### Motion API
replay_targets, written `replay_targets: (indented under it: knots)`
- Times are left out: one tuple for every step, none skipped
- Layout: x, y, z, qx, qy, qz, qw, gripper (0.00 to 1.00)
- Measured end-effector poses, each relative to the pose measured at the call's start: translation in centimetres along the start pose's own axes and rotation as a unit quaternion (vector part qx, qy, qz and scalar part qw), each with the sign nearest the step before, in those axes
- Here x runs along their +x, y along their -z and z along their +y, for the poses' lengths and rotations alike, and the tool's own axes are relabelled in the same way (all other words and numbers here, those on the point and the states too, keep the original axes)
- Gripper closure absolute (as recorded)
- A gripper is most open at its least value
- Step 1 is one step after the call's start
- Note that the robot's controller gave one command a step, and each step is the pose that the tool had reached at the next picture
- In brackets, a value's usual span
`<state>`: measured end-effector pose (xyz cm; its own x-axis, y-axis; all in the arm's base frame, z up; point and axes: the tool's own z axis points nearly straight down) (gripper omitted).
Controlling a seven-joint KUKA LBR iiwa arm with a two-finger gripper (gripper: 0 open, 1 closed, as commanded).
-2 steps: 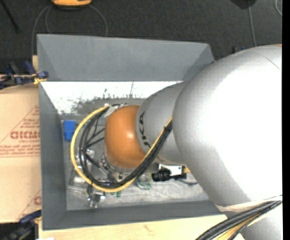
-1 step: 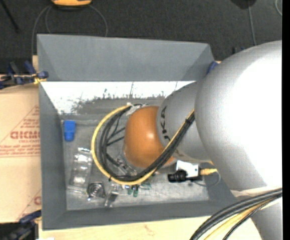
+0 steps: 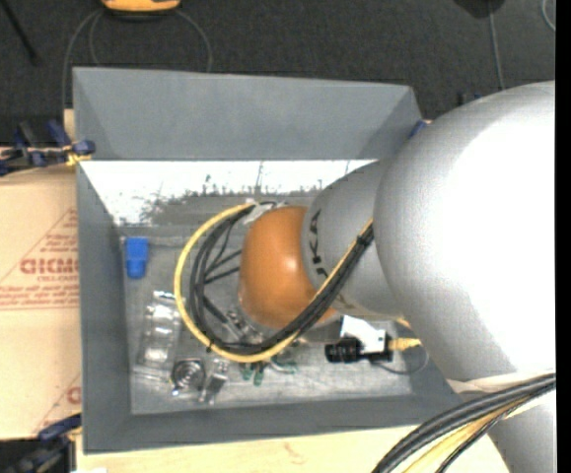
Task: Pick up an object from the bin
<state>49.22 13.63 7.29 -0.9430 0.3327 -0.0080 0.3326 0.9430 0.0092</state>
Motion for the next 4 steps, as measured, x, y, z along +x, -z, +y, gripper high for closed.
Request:
replay_targets:
  knots:
    - [2.8, 0.0, 3.0, 0.001, -0.063, -0.0019, 0.998, 0.0]
    - [2.6, 0.2, 3.1, 0.0, -0.064, -0.0039, 0.998, 1.0]
    - [2.1, 12.4, 3.7, 0.002, -0.068, 0.0008, 0.9977, 1.0]
    - [2.1, 14.7, 3.3, 0.004, 0.051, 0.0018, 0.9987, 1.0]
